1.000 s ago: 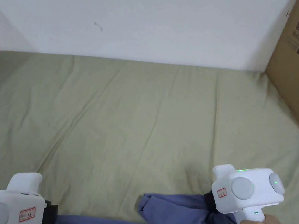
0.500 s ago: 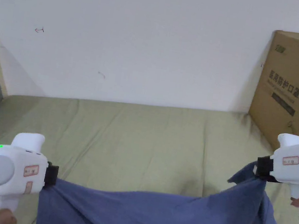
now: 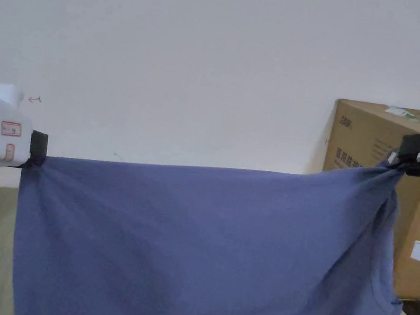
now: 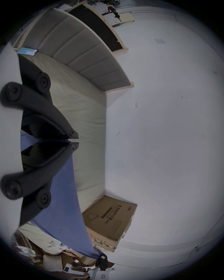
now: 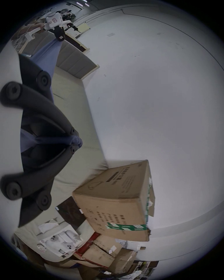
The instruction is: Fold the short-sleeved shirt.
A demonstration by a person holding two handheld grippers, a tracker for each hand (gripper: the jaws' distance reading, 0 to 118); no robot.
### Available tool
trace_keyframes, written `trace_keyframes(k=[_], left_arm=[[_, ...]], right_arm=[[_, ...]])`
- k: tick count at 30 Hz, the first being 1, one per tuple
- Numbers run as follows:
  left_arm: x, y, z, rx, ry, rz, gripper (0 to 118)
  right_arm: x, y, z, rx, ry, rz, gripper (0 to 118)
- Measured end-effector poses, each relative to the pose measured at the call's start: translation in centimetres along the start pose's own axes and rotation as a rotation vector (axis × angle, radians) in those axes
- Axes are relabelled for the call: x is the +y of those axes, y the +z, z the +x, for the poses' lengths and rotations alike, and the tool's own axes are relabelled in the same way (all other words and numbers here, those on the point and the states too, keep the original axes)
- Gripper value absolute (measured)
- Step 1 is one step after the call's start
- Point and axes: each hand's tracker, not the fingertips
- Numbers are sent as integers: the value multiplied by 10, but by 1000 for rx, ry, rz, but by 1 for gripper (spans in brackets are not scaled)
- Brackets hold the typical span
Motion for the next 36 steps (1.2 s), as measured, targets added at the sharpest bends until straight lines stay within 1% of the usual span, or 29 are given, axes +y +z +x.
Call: trace_keyframes(k=[2,4,7,10,11,12,13,15,16,17,18,19,20,21,23,24,25,27,31,33,34,36], left_arm=[[25,-6,2,13,-2,31,1],[52,-15,2,34,-3,66,1],[90,-30,-2,44,-13,121,1],[131,-43,-6,59,-39,189,1],[142,-45,-8,66,-34,220,1],[155,-47,-10,77,1,256,1],[168,-52,-11,77,-12,267,1],[188,-61,-12,101,-12,293,1],[198,-66,-13,115,-38,298,1],[204,-69,-13,135,-28,325,1],[210,-75,-14,128,-19,331,1],[212,-79,-15,131,-16,336,1],[211,-84,-16,132,19,364,1],[207,-91,-16,131,4,366,1],[194,-107,-17,155,9,383,1],[183,-120,-17,173,-17,361,1],[173,-132,-17,182,-21,347,1],[142,-167,-20,162,-36,259,1],[61,-243,-23,161,19,95,1],[6,-284,-22,173,23,-19,1],[-16,-298,-21,178,14,-56,1],[-71,-326,-16,178,17,-171,1]], right_arm=[[21,-7,-12,2,8,29,6],[45,-14,-23,20,-16,75,6],[84,-28,-35,28,-22,110,6],[119,-35,-53,36,-3,205,6],[127,-36,-57,45,-7,224,6],[138,-39,-62,59,-11,234,6],[149,-43,-67,65,-11,242,6],[163,-47,-77,84,-28,277,6],[168,-50,-81,82,-21,286,6],[169,-53,-87,83,-20,301,6],[170,-58,-91,81,-10,305,6],[170,-64,-95,59,12,313,6],[165,-72,-98,49,19,315,6],[160,-79,-99,43,28,311,6],[144,-101,-94,55,6,278,6],[131,-113,-91,64,11,259,6],[118,-123,-89,54,13,244,6],[87,-158,-81,10,41,159,6],[19,-232,-49,-25,10,4,6],[-26,-275,-28,-84,4,-102,6],[-45,-290,-21,-101,12,-150,6],[-95,-321,-4,-149,-2,-255,6]])
